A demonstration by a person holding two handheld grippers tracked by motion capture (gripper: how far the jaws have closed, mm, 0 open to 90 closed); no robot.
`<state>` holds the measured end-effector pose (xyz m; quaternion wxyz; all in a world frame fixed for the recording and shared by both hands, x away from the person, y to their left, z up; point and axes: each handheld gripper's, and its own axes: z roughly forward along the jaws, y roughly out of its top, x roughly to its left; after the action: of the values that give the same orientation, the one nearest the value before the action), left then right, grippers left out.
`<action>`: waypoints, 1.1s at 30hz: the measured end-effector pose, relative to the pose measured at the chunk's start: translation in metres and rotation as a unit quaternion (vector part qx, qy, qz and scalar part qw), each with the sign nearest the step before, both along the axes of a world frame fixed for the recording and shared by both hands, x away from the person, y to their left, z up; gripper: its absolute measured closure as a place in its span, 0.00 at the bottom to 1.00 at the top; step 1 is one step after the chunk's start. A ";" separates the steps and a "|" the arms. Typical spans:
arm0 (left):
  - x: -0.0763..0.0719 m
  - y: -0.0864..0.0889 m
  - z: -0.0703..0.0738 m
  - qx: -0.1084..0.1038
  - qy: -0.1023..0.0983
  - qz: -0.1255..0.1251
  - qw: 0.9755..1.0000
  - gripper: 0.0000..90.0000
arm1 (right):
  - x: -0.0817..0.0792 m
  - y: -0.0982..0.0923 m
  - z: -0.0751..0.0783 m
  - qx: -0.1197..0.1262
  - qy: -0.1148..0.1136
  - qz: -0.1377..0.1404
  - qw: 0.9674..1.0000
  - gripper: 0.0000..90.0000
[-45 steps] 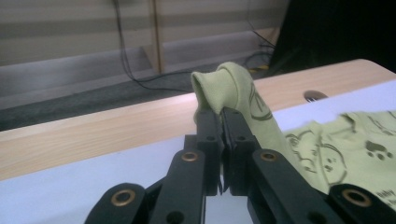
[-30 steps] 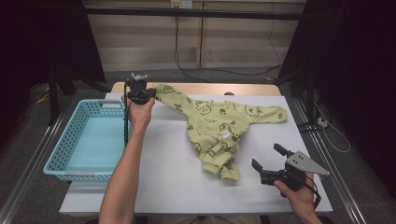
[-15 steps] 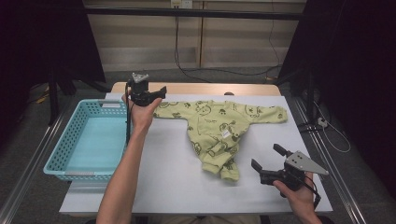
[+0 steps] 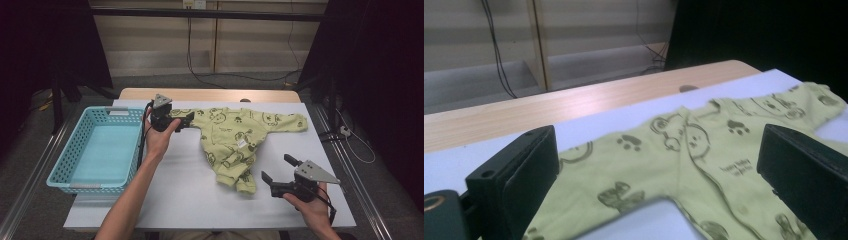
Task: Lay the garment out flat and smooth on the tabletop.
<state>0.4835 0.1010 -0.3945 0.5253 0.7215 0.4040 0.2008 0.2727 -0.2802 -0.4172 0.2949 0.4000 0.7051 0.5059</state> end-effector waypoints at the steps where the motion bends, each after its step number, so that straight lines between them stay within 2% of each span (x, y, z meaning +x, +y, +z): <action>1: -0.005 0.000 0.000 -0.007 -0.005 -0.006 1.000 0.04 | -0.001 0.004 0.000 -0.003 0.006 0.003 1.000 0.04; 5: -0.023 -0.001 -0.001 -0.016 -0.023 -0.027 0.999 0.04 | -0.002 0.020 0.003 -0.014 0.008 0.016 1.000 0.07; 9: -0.035 -0.007 -0.001 -0.004 -0.032 -0.047 0.998 0.04 | 0.003 0.036 0.006 -0.012 0.014 0.041 0.999 0.11; 10: -0.038 -0.008 -0.001 -0.013 -0.035 -0.049 0.998 0.04 | 0.005 0.040 0.006 -0.015 0.012 0.048 0.999 0.14; 12: -0.043 -0.010 -0.002 -0.015 -0.028 -0.060 0.998 0.04 | 0.008 0.048 0.007 -0.015 0.019 0.065 0.998 0.21; 14: -0.051 -0.011 -0.004 -0.003 -0.030 -0.064 0.998 0.04 | 0.011 0.058 0.007 -0.034 0.021 0.076 0.996 0.23; 18: -0.063 -0.009 -0.009 0.002 -0.027 -0.074 0.997 0.04 | 0.017 0.081 0.008 -0.065 0.031 0.105 0.992 0.35; 21: -0.075 -0.007 -0.009 -0.001 -0.030 -0.077 0.997 0.04 | 0.020 0.101 0.005 -0.082 0.036 0.136 0.987 0.47; 23: -0.082 -0.005 -0.009 0.000 -0.033 -0.081 0.996 0.04 | 0.023 0.112 0.001 -0.080 0.049 0.145 0.985 0.52; 24: -0.084 -0.003 -0.009 0.002 -0.036 -0.085 0.996 0.04 | 0.025 0.117 -0.001 -0.088 0.053 0.150 0.983 0.57; 27: -0.092 0.001 -0.013 0.004 -0.035 -0.086 0.996 0.04 | 0.033 0.127 -0.010 -0.097 0.073 0.147 0.982 0.64; 30: -0.096 0.003 -0.018 0.002 -0.037 -0.087 0.996 0.04 | 0.035 0.129 -0.018 -0.088 0.077 0.148 0.982 0.69; 33: -0.097 0.000 -0.023 0.012 -0.030 -0.093 0.995 0.04 | 0.035 0.129 -0.026 -0.102 0.085 0.149 0.980 0.70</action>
<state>0.3863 0.1015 -0.4174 0.5448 0.7557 0.3170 0.1778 0.3076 -0.1508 -0.4429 0.1949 0.2997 0.8271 0.4338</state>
